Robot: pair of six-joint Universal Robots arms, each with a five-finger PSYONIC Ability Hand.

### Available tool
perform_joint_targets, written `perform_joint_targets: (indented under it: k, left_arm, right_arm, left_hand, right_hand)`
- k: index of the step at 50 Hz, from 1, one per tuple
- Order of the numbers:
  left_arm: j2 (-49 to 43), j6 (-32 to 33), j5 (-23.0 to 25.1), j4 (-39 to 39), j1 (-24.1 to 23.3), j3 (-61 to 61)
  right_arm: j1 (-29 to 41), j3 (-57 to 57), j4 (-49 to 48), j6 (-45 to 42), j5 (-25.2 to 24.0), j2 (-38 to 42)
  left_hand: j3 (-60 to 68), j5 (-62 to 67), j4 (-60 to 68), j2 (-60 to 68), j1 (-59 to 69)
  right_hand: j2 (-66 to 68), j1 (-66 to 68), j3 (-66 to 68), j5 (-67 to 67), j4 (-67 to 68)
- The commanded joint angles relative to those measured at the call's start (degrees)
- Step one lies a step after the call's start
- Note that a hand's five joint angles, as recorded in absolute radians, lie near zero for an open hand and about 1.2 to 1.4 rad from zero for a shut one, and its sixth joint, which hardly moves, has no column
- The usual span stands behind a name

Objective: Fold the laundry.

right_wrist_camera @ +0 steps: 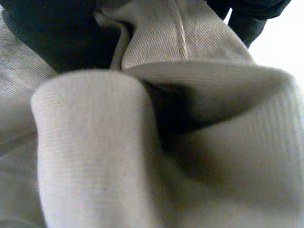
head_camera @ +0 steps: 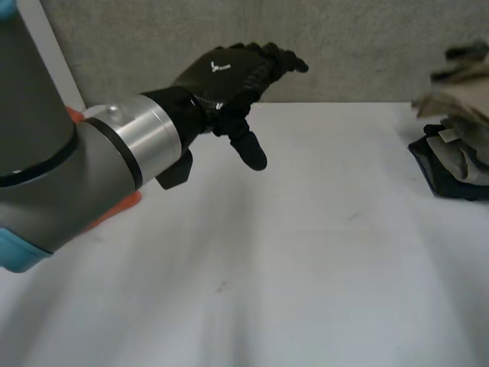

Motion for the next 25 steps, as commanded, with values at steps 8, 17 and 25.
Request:
perform_joint_targets:
  k: [8, 17, 25]
  left_arm:
    - [-3.38, 0.68, -0.14, 0.52, -0.17, -1.54]
    - [-2.59, 1.2, 0.04, 0.43, 0.27, -1.98]
    - [-1.8, 1.2, 0.04, 0.52, 0.53, -2.6]
  right_arm:
    - [-7.79, 11.23, -7.97, -1.66, -13.49, 7.13]
    - [-8.67, 16.5, -9.73, -1.66, -14.2, 4.32]
    - [-9.2, 19.49, -9.73, -3.14, -14.55, 3.0]
  left_hand:
    - [-2.11, -2.9, -1.58, -1.65, -1.81]
    - [-2.11, -2.9, -1.58, -1.65, -1.81]
    - [-2.11, -2.9, -1.58, -1.65, -1.81]
  right_hand:
    - [14.72, 21.64, 13.34, 17.2, 11.48]
    - [14.72, 21.64, 13.34, 17.2, 11.48]
    - [-14.78, -7.86, -16.16, -12.3, -18.01]
